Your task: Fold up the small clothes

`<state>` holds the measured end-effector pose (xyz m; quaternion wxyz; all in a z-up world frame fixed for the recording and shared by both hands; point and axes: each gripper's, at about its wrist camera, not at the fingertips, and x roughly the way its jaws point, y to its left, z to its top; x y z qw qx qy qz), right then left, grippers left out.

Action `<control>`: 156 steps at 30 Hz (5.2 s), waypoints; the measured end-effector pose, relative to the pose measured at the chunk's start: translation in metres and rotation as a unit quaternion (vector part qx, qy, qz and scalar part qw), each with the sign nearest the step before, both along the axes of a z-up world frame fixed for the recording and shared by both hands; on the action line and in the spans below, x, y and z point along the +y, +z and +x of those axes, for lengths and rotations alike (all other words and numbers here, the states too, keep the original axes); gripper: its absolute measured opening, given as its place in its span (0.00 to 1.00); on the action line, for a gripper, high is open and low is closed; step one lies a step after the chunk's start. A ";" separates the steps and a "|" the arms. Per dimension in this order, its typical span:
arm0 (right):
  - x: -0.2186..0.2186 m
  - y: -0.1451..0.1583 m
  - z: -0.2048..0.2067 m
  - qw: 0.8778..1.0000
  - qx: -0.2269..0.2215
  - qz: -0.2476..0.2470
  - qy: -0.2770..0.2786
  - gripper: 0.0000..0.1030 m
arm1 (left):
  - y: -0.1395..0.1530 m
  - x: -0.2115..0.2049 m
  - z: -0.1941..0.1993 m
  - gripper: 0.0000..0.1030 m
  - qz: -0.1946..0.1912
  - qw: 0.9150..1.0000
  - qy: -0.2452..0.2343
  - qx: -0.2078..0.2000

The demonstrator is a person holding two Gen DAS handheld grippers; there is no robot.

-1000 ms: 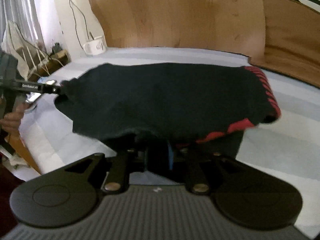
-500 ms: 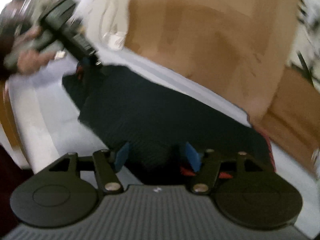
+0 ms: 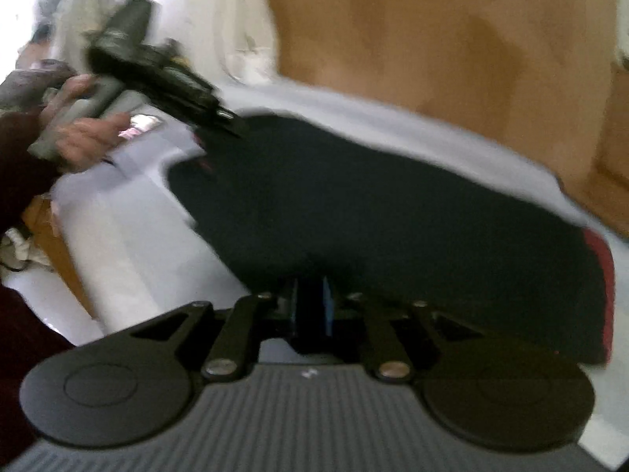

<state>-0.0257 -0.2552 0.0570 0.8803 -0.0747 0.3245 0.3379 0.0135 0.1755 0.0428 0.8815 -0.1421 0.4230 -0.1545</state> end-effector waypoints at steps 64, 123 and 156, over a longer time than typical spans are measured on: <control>-0.107 -0.042 0.000 0.916 0.002 0.292 -0.275 0.34 | -0.021 -0.127 -0.030 0.61 0.209 0.964 0.079 -0.145; -0.094 -0.040 -0.008 0.918 -0.022 0.279 -0.281 0.40 | -0.018 -0.124 -0.034 0.88 0.202 0.963 0.081 -0.156; -0.150 0.009 -0.013 0.917 -0.016 0.282 -0.282 0.76 | 0.049 -0.084 -0.038 1.00 0.032 0.989 -0.019 -0.141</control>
